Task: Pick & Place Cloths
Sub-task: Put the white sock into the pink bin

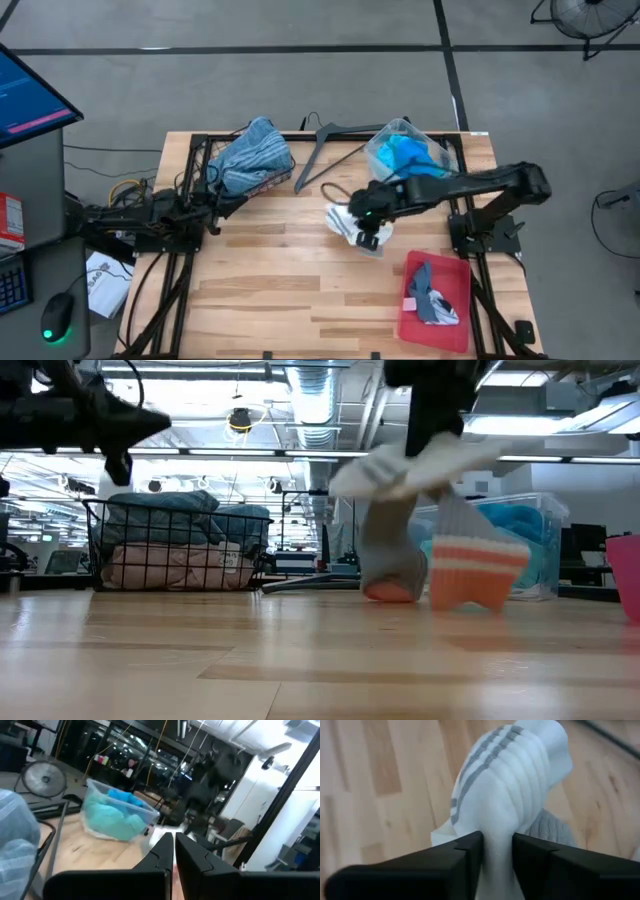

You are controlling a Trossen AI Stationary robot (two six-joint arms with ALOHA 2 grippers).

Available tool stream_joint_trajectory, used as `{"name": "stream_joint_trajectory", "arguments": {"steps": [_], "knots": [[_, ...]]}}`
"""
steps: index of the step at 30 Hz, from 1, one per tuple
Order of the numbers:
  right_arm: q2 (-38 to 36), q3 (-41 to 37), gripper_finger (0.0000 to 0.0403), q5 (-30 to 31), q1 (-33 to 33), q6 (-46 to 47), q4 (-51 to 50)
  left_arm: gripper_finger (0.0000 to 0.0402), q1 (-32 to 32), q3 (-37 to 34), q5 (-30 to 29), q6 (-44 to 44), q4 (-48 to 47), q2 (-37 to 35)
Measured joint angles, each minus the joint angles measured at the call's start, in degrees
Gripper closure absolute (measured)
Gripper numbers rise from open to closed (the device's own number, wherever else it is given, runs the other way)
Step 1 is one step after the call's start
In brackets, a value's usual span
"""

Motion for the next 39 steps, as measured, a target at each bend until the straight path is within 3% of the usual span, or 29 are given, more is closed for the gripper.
{"name": "stream_joint_trajectory", "arguments": {"steps": [5, 13, 17, 23, 26, 28, 31, 34, 35, 39], "knots": [[6.83, -0.05, 0.0242, -0.23, 0.0, -4.03, -0.09, 0.04, -0.22, -0.07, 0.02, -0.03, 4.98, 0.01], [12.86, -0.01, 0.0113, -0.45, -0.04, -9.32, 3.84, 0.04, -0.22, -0.07, 0.03, -0.02, 4.95, -0.01], [16.21, 0.0, 0.0094, -2.23, 0.31, -11.67, 5.35, 0.04, -0.22, -0.07, 0.05, -0.01, 5.01, -0.01], [22.44, 0.01, 0.0099, -3.19, 1.83, -14.35, 10.22, 0.04, -0.22, -0.07, 0.05, 0.01, 5.11, -0.01], [25.37, 0.04, 0.0116, -1.56, 2.17, -14.03, 11.18, 0.04, -0.22, -0.07, 0.05, 0.03, 5.15, -0.03], [26.94, 0.33, 0.0147, -1.07, 2.42, -13.23, 11.58, 0.04, -0.22, -0.07, 0.05, 0.05, 5.2, -0.03], [27.58, 0.34, 0.0236, -0.9, 2.81, -13.01, 11.22, 0.04, -0.22, -0.07, 0.05, 0.05, 5.26, -0.03], [26.84, 0.27, 0.0359, -0.71, 2.87, -12.67, 11.44, 0.04, -0.22, -0.07, 0.05, 0.05, 5.26, -0.03], [25.87, 0.01, 0.0377, -1.06, 2.56, -12.62, 11.43, 0.04, -0.22, -0.07, 0.05, 0.05, 5.26, -0.03], [20.84, -0.24, 0.0375, -1.37, 0.87, -11.55, 10.72, 0.04, -0.22, -0.07, 0.02, 0.05, 5.24, -0.03]]}}
